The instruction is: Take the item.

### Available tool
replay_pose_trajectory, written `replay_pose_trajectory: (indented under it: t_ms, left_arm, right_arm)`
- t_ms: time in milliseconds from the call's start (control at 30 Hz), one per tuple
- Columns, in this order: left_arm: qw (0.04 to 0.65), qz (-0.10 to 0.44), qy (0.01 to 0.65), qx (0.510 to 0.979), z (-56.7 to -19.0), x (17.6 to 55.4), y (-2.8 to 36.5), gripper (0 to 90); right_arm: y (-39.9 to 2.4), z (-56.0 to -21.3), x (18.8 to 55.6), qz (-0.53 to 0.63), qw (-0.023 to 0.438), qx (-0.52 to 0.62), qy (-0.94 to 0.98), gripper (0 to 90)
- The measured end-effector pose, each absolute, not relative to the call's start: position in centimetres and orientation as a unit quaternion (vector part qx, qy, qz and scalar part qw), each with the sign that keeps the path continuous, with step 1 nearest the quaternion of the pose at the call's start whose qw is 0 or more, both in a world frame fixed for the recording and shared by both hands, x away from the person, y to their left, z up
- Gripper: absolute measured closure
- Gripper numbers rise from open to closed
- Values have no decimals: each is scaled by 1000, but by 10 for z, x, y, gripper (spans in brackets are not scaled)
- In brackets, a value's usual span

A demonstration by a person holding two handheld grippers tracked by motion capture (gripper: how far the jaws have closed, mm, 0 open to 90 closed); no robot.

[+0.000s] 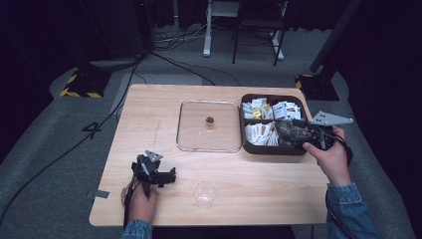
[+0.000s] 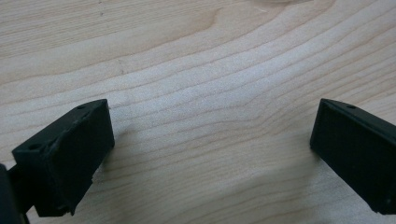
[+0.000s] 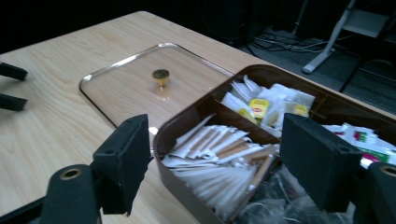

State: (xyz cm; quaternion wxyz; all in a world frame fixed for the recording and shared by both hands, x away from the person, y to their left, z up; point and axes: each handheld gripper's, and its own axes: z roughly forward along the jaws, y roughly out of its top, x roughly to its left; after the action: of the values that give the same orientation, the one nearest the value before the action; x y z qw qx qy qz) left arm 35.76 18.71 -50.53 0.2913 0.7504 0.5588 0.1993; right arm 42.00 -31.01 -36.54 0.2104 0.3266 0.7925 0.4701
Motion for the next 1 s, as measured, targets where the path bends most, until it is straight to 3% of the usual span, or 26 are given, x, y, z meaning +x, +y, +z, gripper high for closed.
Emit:
replay_pose_trajectory:
  t_ms: [367,700,1000]
  left_arm:
    - [291,199,559,750,-505,358,187,0]
    - [291,199,559,750,-505,358,187,0]
    - [291,199,559,750,-505,358,187,0]
  right_arm:
    - [-332,-376,431,456,227,363,780,297]
    - [-343,-397,445,429,222,384,787,414]
    - [-355,-417,455,395,227,416,787,445]
